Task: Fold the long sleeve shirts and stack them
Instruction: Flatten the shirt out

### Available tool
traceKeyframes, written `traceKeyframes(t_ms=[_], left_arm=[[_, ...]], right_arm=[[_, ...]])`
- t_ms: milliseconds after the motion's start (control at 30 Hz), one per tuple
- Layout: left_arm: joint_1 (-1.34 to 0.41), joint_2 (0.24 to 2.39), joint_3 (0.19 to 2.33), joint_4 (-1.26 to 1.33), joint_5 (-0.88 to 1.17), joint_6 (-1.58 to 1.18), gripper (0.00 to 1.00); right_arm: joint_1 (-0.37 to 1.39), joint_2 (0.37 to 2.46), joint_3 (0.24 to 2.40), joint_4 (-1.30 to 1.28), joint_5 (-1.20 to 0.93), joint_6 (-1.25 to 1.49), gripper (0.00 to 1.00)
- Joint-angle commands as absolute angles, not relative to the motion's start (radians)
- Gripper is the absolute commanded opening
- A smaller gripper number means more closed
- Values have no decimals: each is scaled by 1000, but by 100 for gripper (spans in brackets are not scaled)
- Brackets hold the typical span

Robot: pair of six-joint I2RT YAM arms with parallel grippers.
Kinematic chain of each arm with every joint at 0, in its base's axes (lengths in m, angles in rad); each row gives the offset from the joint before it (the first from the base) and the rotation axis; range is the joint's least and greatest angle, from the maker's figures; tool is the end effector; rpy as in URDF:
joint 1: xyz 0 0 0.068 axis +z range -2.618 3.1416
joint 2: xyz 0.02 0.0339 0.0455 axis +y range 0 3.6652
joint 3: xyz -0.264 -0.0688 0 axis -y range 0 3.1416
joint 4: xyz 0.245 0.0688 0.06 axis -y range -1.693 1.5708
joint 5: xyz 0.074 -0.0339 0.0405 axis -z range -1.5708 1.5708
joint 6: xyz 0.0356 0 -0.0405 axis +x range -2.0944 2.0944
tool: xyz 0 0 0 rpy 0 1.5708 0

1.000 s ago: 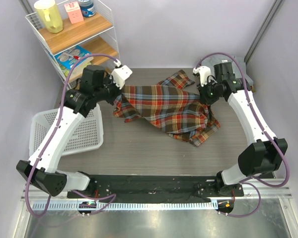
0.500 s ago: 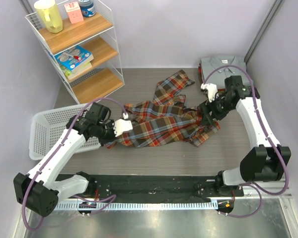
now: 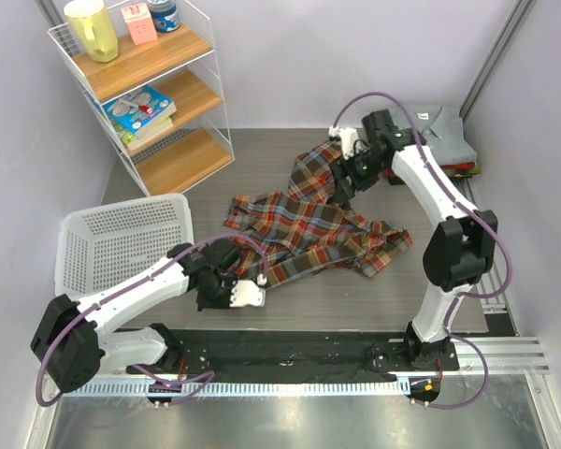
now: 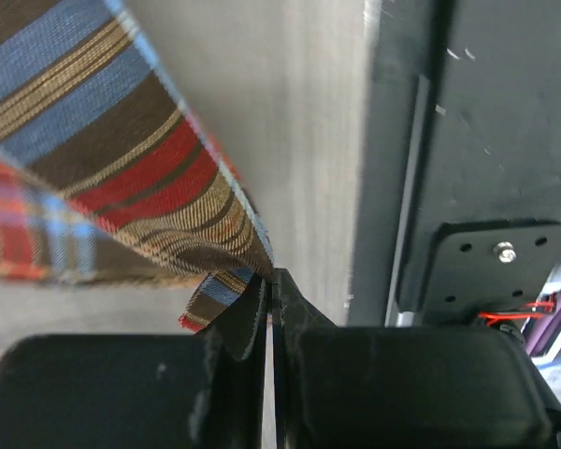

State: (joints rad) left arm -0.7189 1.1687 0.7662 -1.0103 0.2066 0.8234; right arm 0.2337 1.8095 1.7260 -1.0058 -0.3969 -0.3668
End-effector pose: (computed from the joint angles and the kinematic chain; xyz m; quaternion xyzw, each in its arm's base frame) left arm 0.1327 -0.1258 0.2082 0.6969 0.7054 -0.0986 0.0838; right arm 0.3675 0.1016 0.3147 -0.3265 0.8956 0.1755 0.2460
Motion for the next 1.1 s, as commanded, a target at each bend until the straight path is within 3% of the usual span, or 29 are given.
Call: traceKeyframes(t_ms=[0,167,567,633,667,700,800,833,1067], left_arm=[[-765,1154,724,-993,121,853,0],[-770,1166,716,-974,117,851,0],[-770,1160,724,-945,92,792,0],[-767,1158,727,-940,80,781,0],[-767,1160,733,-939,71,775,0],[-762,1157,736,-934,66,763,0],[-710,1161,775,-924,74,718,0],[-677,1172,794,-910,90,677,0],[-252,1417,1152,-945,417,422,0]], right_arm=[[270,1870,1709,-1016,-342,-345,66],[319,1897,1641,-921,-278,-347,69],[377,2048,1730,-927,-299,-321,67],[377,2069,1743,-927,-281,-324,54],[377,2077,1756,-930,-273,-322,43],[377,2075,1767,-934,-273,-324,22],[377,2025,1830,-974,-294,-324,5],[377,1998,1868,-985,-305,-330,1],[333,1748,2046,-1055,-345,-422,1]])
